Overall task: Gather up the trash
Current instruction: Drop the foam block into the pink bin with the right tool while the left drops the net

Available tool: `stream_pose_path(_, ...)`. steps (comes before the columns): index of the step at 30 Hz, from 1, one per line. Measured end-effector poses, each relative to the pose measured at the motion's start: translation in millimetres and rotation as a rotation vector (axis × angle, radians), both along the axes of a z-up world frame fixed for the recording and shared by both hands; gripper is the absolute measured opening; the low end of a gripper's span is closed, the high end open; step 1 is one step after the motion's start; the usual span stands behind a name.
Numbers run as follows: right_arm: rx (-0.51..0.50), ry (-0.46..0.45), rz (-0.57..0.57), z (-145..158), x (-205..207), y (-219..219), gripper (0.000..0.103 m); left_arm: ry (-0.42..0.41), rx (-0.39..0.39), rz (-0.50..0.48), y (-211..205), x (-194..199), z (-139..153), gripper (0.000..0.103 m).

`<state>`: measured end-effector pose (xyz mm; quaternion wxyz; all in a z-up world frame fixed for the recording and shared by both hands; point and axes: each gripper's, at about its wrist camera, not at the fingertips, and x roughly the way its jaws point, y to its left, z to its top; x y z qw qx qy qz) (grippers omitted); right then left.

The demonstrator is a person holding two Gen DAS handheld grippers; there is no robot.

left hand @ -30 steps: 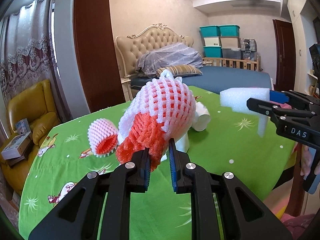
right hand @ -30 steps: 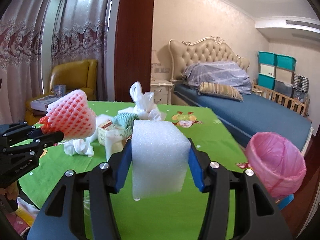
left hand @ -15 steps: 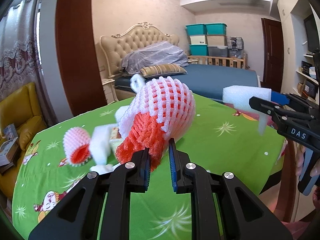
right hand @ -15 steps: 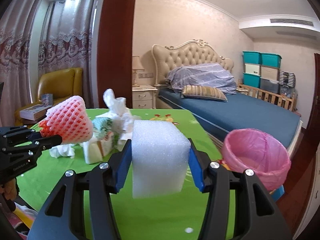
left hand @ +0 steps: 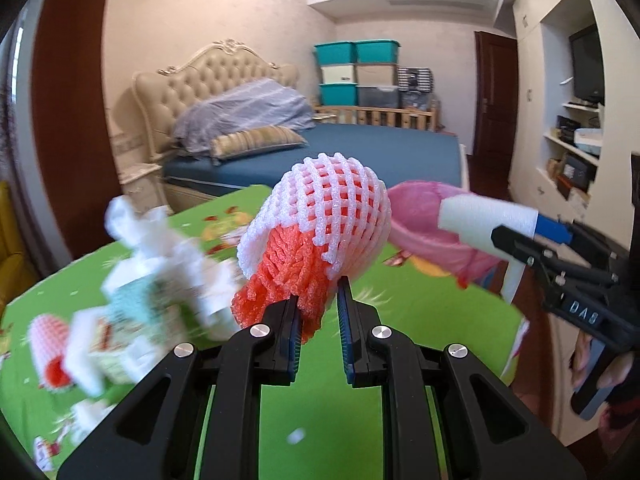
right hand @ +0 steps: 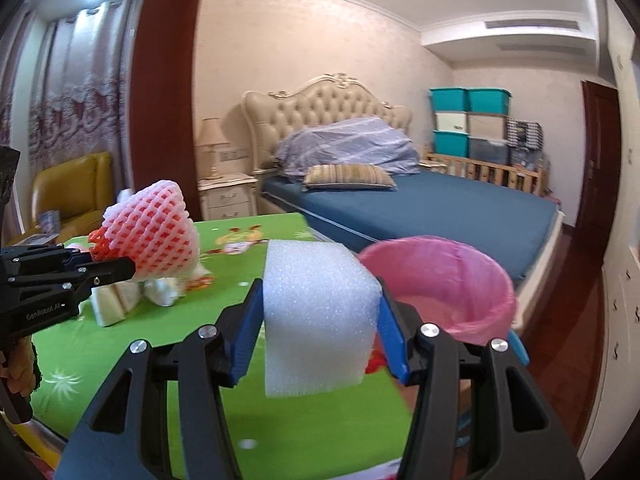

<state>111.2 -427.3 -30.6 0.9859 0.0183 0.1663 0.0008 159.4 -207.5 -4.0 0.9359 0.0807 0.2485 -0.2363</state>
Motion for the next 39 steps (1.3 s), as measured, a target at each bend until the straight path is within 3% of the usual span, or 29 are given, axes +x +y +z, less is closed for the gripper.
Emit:
stream_pose_path(14,-0.009,0.054,-0.161,-17.6,48.8,-104.9,0.052,0.127,-0.029,-0.161,-132.7,85.6,4.9,0.016)
stream_pose_path(24,-0.025,0.103,-0.187,-39.0,94.5,-142.6,0.052,0.203,0.005,-0.189,-204.3,134.2,-14.5,0.016)
stream_pose_path(27,-0.038,0.111,-0.176,-45.2,105.3,-146.8,0.054,0.220,-0.001,-0.190,-219.5,149.3,-15.7,0.016)
stream_pose_path(28,-0.045,0.112,-0.172,-47.8,108.4,-147.9,0.062,0.226,-0.007,-0.185,-221.9,153.4,-15.5,0.017)
stream_pose_path(29,-0.046,0.112,-0.174,-48.6,111.2,-144.5,0.066,0.233,-0.010,-0.178,-223.0,156.7,-15.7,0.022)
stream_pose_path(31,-0.020,0.102,-0.174,-49.8,106.8,-148.1,0.076,0.229,-0.024,-0.148,-215.5,158.3,-14.0,0.045)
stream_pose_path(33,-0.003,0.086,-0.175,-48.2,98.2,-149.8,0.077,0.183,-0.052,-0.136,-201.5,151.3,-10.1,0.080)
stream_pose_path(36,-0.004,0.068,-0.178,-42.6,84.0,-148.0,0.077,0.125,-0.051,-0.111,-179.1,141.2,-4.5,0.086)
stream_pose_path(39,-0.007,0.037,-0.167,-30.1,64.0,-136.7,0.088,0.071,-0.043,-0.097,-151.7,122.7,2.4,0.091)
